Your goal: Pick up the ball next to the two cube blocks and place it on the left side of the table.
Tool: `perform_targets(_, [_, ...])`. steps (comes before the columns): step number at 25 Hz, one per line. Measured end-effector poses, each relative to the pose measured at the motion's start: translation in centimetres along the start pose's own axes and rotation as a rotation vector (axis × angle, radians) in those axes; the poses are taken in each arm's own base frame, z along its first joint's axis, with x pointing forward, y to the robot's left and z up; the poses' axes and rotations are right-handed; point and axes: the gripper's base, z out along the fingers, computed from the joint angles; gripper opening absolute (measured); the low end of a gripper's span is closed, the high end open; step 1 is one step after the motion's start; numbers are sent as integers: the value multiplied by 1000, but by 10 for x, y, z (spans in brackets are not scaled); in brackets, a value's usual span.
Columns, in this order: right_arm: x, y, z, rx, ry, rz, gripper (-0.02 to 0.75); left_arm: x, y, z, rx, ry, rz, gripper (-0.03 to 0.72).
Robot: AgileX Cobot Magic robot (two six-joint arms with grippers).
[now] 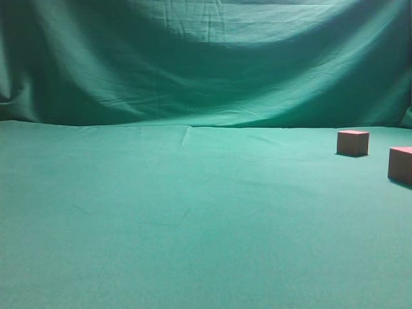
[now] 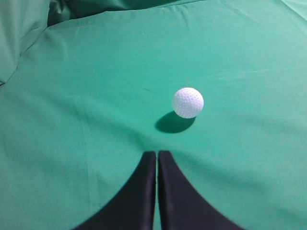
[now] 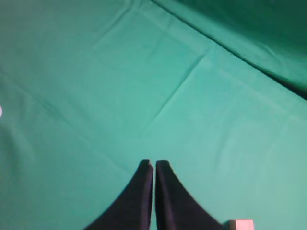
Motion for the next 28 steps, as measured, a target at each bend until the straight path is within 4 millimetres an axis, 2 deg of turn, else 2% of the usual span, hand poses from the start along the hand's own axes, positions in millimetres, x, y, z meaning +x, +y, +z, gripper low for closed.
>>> perform_targets(2, [15,-3,-27,37,-11,26,0,0,0,0,0,0,0,0])
perform_targets(5, [45,-3,-57,63,0,58,0,0,0,0,0,0,0,0])
perform_targets(9, [91,1,-79,61,-25,88,0,0,0,0,0,0,0,0])
perform_targets(17, [177,10,-101,51,-249,153,0,0,0,0,0,0,0,0])
perform_targets(20, [207,13,-107,48,-275,160,0,0,0,0,0,0,0,0])
perform_targets(24, [236,15,-117,50,-281,161,0,0,0,0,0,0,0,0])
perform_targets(28, [261,17,-110,52,-290,157,0,0,0,0,0,0,0,0])
